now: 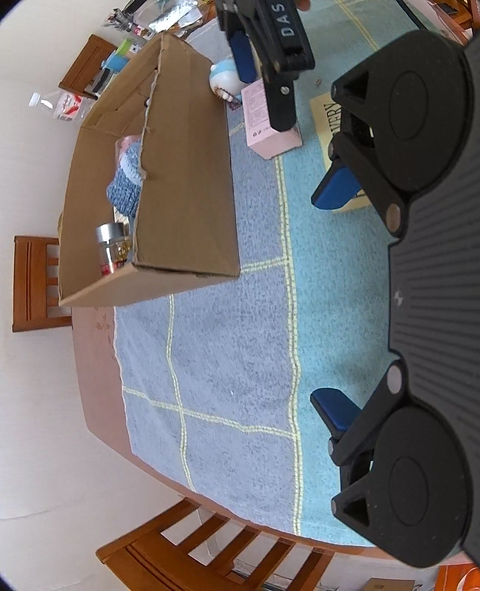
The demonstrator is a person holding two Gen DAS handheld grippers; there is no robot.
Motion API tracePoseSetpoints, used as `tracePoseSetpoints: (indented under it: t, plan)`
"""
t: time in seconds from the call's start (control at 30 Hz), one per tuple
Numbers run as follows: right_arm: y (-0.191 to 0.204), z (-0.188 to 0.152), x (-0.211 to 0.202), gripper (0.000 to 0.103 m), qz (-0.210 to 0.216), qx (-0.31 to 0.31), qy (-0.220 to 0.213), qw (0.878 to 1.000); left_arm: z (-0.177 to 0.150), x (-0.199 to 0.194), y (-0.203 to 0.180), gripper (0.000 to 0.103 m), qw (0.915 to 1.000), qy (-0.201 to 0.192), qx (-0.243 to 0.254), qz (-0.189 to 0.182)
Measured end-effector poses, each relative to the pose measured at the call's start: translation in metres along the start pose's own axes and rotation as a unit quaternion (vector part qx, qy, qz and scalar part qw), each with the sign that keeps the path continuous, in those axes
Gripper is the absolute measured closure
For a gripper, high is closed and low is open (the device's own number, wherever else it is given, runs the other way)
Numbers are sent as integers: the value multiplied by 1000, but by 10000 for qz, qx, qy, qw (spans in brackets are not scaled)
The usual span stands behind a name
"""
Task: Organize objects
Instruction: 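Move right tool toward the light-blue toy while left tool approaches the pink box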
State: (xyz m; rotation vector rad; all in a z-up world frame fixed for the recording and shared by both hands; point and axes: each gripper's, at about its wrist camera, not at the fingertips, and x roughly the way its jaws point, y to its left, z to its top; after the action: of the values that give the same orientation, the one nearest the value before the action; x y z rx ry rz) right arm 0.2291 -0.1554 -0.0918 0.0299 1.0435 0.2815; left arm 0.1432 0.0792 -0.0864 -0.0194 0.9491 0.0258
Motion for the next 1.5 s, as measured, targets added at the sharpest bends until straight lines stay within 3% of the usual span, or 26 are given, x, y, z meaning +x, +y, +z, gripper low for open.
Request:
tracePoseSetpoints:
  t: [0.3, 0.5, 0.6, 0.97, 1.27, 1.5]
  plan:
    - [-51, -20, -24, 0, -738, -20, -111, 9972, 9, 8, -38, 1, 9994, 35, 205, -291]
    - [-86, -36, -21, 0, -1355, -120, 67, 9907, 10, 16, -77, 1, 9987, 62, 270, -430]
    - [-101, -43, -17, 0, -1457, -294, 164, 9888, 9, 21, -97, 1, 9985, 131, 179, -507]
    - [-130, -52, -9, 0, -1107, -482, 276, 9923, 9, 44, -153, 1, 9996, 216, -82, -141]
    - [-144, -51, -8, 0, -762, -299, 311, 9962, 20, 61, -168, 1, 9989, 153, -450, 55]
    - [-144, -50, -7, 0, -732, -361, 287, 9962, 17, 67, -157, 1, 9983, 218, -408, 341]
